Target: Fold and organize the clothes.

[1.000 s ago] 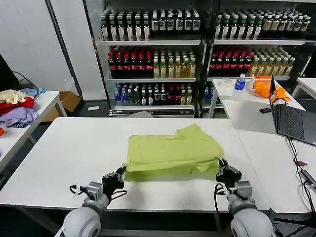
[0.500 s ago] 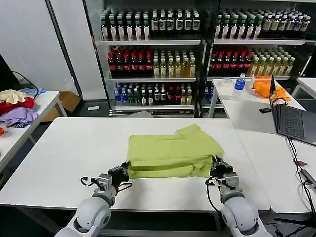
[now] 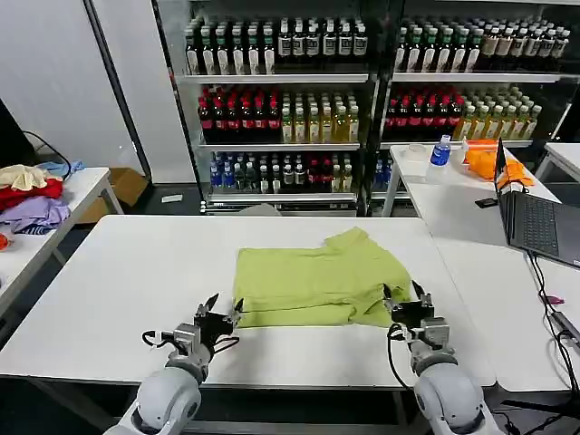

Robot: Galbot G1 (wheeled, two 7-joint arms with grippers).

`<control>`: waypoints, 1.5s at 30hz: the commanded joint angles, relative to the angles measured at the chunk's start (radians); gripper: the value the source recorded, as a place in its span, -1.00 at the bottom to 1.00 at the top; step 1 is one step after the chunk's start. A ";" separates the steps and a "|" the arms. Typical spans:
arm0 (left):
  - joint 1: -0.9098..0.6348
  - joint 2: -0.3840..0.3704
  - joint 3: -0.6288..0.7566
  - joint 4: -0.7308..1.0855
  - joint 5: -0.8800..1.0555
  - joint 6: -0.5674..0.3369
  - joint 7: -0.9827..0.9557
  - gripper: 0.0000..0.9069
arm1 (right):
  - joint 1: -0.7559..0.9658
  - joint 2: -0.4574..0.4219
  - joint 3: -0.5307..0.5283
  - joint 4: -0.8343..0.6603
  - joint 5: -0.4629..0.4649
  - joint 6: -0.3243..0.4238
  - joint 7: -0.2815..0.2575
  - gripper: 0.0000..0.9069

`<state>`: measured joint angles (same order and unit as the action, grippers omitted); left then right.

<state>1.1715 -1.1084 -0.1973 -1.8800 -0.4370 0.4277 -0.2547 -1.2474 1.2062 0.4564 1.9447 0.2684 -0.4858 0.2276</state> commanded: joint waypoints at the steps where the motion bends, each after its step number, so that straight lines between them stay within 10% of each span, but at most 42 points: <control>1: 0.048 -0.011 -0.005 -0.005 0.004 0.001 -0.002 1.00 | -0.035 -0.001 0.059 -0.019 0.011 -0.043 0.007 1.00; 14: 0.024 -0.033 0.018 0.055 -0.003 0.062 -0.013 0.93 | -0.026 0.001 0.018 -0.063 -0.001 -0.072 0.015 1.00; 15: 0.023 -0.034 0.019 0.058 -0.002 0.069 -0.016 -0.20 | -0.024 0.002 0.012 -0.066 0.001 -0.072 0.016 1.00; 16: 0.021 -0.036 0.019 0.061 -0.002 0.078 -0.020 -0.76 | -0.021 0.004 0.006 -0.068 0.002 -0.072 0.017 0.73; 17: 0.021 -0.035 0.019 0.061 -0.003 0.084 -0.023 -0.76 | -0.018 0.005 -0.006 -0.069 0.004 -0.072 0.016 0.38; 18: 0.021 -0.035 0.018 0.062 -0.003 0.089 -0.025 -0.96 | -0.014 0.007 -0.013 -0.071 0.006 -0.073 0.016 -0.71; 19: 0.021 -0.034 0.018 0.061 -0.004 0.091 -0.027 -0.96 | -0.011 0.008 -0.017 -0.074 0.008 -0.073 0.017 -1.00; 45: 0.136 -0.021 -0.005 -0.057 -0.020 0.053 0.016 -0.96 | -0.117 0.006 0.008 0.011 0.088 -0.068 0.038 -1.00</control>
<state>1.2547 -1.1312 -0.1994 -1.8824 -0.4587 0.4830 -0.2451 -1.3244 1.2114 0.4538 1.9173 0.3461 -0.5514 0.2626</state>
